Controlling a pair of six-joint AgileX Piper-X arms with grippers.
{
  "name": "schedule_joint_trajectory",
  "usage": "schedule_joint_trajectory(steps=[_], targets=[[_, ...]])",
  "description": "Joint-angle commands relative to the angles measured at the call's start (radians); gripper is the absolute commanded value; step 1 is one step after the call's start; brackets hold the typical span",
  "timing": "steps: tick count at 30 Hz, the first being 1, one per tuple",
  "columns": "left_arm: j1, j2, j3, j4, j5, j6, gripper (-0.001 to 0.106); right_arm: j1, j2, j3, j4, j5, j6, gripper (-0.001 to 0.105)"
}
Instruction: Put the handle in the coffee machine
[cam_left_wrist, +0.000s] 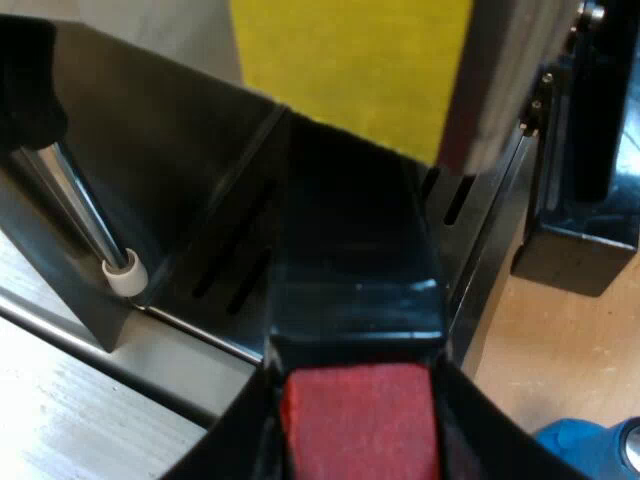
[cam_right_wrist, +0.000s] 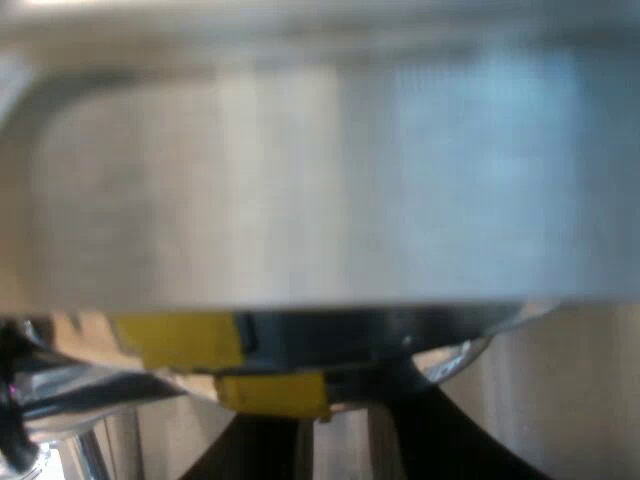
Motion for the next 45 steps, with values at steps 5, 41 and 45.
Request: schedule_joint_trajectory(steps=[5, 41, 45], targets=[[-0.004, -0.026, -0.040, -0.053, 0.147, -0.024, 0.000, -0.001, -0.009, -0.014, -0.051, 0.005, -0.012, 0.020], [0.039, -0.110, -0.041, 0.073, 0.032, -0.024, 0.066, -0.001, -0.009, -0.016, -0.222, 0.005, -0.012, 0.032], [0.075, -0.153, -0.045, 0.081, 0.032, -0.024, 0.066, -0.001, -0.009, -0.016, -0.222, 0.005, -0.012, 0.032]])
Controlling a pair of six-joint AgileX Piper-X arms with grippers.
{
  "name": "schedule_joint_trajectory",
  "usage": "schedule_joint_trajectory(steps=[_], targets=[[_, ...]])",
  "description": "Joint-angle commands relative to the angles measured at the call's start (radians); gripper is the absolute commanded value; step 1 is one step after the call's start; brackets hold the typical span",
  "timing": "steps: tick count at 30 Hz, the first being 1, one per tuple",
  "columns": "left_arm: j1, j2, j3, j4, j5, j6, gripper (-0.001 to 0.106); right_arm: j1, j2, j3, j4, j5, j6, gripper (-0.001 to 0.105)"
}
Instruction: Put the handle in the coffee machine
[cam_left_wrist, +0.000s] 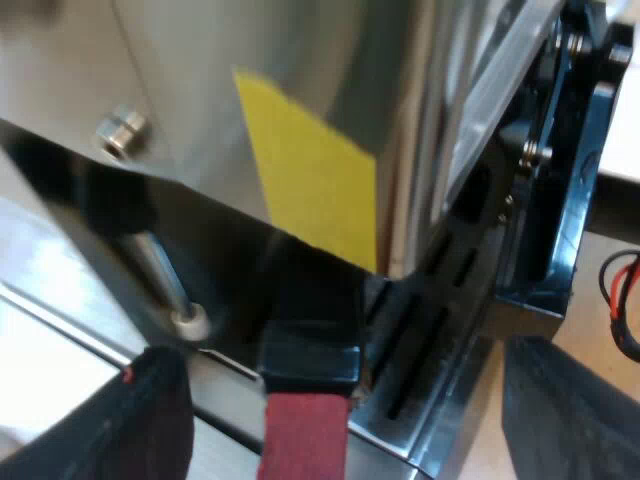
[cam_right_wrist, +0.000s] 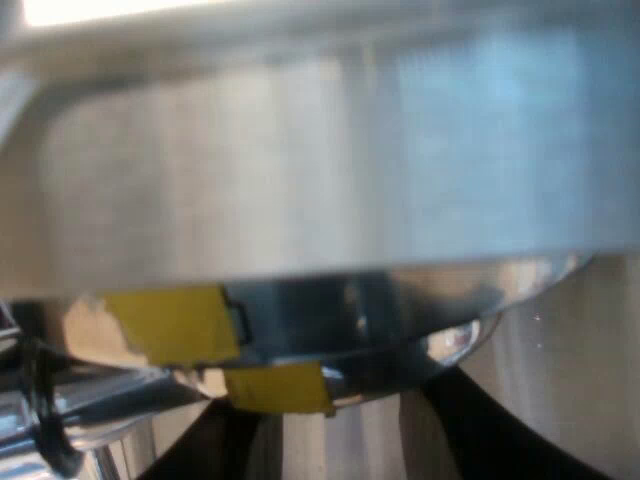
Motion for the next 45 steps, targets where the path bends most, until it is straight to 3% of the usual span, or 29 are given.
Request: schedule_joint_trajectory(steps=[1, 8, 11, 14, 16, 20, 22, 34, 42, 45], targets=[[0.015, -0.013, -0.013, 0.023, 0.006, -0.002, 0.066, -0.005, -0.034, -0.022, -0.109, 0.000, 0.002, 0.032], [0.032, -0.019, -0.065, 0.139, 0.019, 0.009, 0.066, -0.005, -0.034, -0.022, -0.109, 0.000, 0.002, 0.032], [0.031, -0.035, -0.135, 0.187, 0.017, 0.025, 0.064, -0.005, -0.034, -0.022, -0.109, 0.000, 0.002, 0.032], [0.031, -0.035, -0.172, 0.189, -0.027, 0.020, 0.062, -0.005, -0.034, -0.022, -0.109, 0.000, 0.002, 0.032], [0.031, -0.035, -0.217, 0.196, -0.084, 0.003, 0.053, -0.005, -0.034, -0.022, -0.109, 0.000, 0.002, 0.032], [0.031, -0.035, -0.236, 0.191, -0.119, 0.003, 0.032, -0.005, -0.034, -0.022, -0.109, 0.000, 0.002, 0.032], [0.031, -0.022, -0.236, 0.183, -0.180, -0.003, 0.001, -0.005, -0.034, -0.022, -0.109, 0.000, 0.002, 0.032], [0.026, 0.170, -0.236, 0.130, -0.285, 0.006, 0.001, -0.003, -0.034, -0.022, -0.109, 0.000, 0.002, 0.032], [0.026, 0.249, -0.236, 0.092, -0.304, 0.006, 0.001, 0.000, -0.034, -0.022, -0.109, 0.000, 0.002, 0.032], [0.017, 0.278, -0.236, 0.131, -0.311, 0.029, 0.001, 0.001, -0.034, -0.022, -0.109, 0.000, 0.002, 0.032]])
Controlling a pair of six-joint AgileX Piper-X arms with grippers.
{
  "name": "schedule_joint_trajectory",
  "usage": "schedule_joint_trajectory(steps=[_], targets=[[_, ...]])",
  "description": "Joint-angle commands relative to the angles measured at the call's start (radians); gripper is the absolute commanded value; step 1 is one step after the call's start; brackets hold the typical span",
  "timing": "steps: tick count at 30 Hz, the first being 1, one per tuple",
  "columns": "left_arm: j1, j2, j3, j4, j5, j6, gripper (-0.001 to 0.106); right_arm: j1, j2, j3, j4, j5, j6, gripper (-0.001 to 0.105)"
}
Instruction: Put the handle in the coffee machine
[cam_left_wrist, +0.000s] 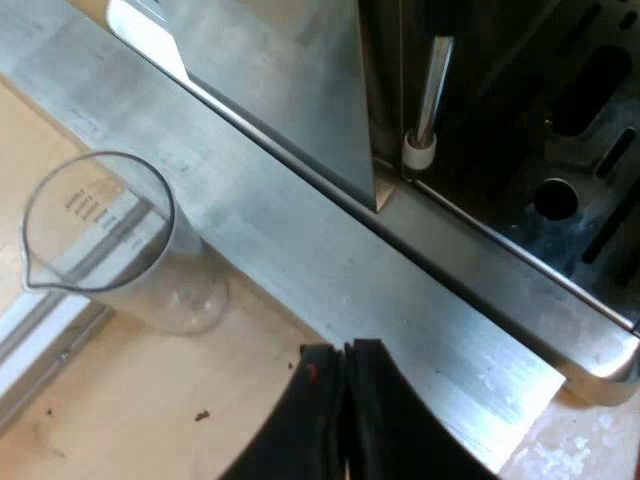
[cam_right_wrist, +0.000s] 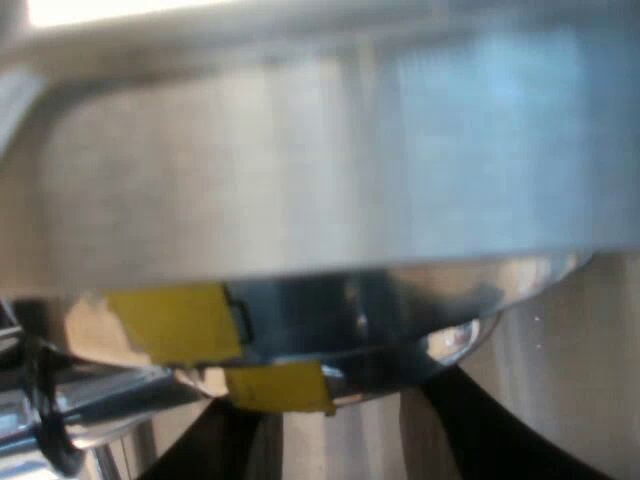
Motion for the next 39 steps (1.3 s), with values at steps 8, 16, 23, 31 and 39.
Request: schedule_joint_trajectory(steps=[8, 16, 23, 31, 39], targets=[[-0.086, 0.012, -0.003, 0.142, -0.015, 0.108, 0.001, 0.005, -0.034, -0.022, -0.109, 0.000, 0.001, 0.032], [-0.091, 0.012, -0.003, 0.214, 0.009, 0.078, 0.001, 0.005, -0.034, -0.022, -0.109, 0.000, 0.001, 0.032], [-0.100, 0.012, -0.003, 0.291, 0.073, 0.078, 0.001, 0.005, -0.034, -0.022, -0.109, 0.000, 0.001, 0.032], [-0.100, 0.012, -0.003, 0.403, 0.174, 0.074, 0.001, 0.005, -0.034, -0.022, -0.109, 0.000, -0.026, 0.032], [-0.100, 0.009, -0.003, 0.414, 0.187, 0.050, 0.001, 0.005, -0.034, -0.022, -0.109, 0.000, -0.026, 0.032]])
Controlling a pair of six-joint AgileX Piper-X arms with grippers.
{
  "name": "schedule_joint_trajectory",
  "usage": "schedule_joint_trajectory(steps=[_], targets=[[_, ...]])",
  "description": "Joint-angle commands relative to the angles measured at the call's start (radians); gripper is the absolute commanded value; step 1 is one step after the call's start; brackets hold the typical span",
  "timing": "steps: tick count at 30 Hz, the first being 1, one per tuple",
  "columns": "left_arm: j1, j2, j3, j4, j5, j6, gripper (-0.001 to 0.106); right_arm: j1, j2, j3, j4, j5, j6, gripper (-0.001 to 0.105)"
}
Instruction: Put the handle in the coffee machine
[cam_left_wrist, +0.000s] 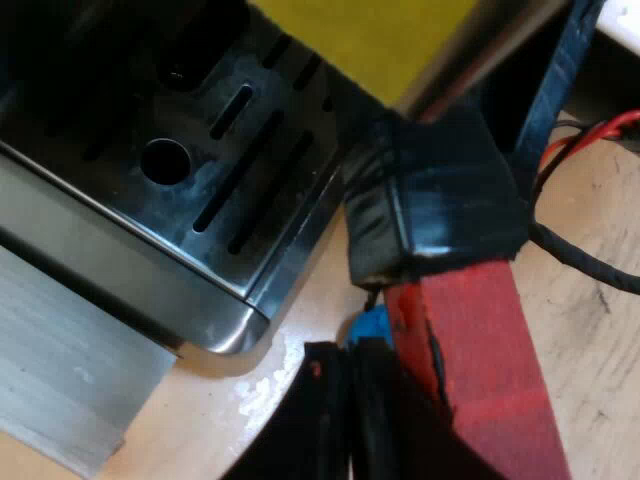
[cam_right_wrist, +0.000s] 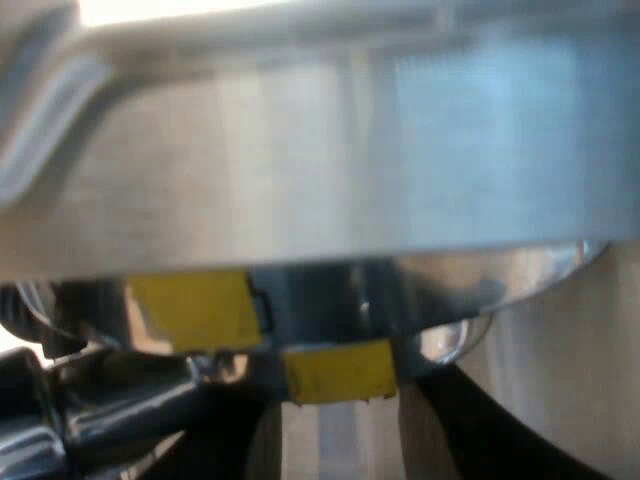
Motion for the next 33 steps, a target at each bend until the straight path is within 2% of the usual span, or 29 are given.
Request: schedule_joint_trajectory(steps=[1, 6, 8, 13, 19, 22, 26, 33], targets=[[-0.007, -0.009, 0.001, 0.021, 0.034, -0.019, 0.001, -0.002, -0.034, -0.024, -0.103, -0.005, -0.003, 0.032], [-0.007, -0.027, 0.027, -0.004, 0.035, -0.051, 0.001, -0.002, -0.034, -0.024, -0.103, -0.005, -0.003, 0.032], [-0.007, -0.061, 0.086, -0.073, 0.033, -0.088, 0.001, -0.002, -0.034, -0.024, -0.103, -0.005, -0.003, 0.032], [-0.021, -0.105, 0.120, -0.128, 0.021, -0.139, 0.001, -0.002, -0.034, -0.024, -0.103, -0.005, -0.003, 0.032], [-0.146, -0.116, 0.120, -0.166, -0.119, -0.246, 0.001, -0.002, -0.034, -0.024, -0.103, -0.005, -0.006, 0.032], [-0.157, -0.119, 0.120, -0.180, -0.137, -0.257, 0.001, -0.002, -0.034, -0.024, -0.103, -0.005, -0.006, 0.032], [-0.190, -0.169, 0.120, -0.232, -0.210, -0.350, 0.001, -0.002, -0.034, -0.024, -0.103, -0.005, -0.022, 0.032], [-0.190, -0.187, 0.120, -0.228, -0.209, -0.366, 0.001, 0.000, -0.038, -0.024, -0.095, -0.005, -0.037, 0.032]])
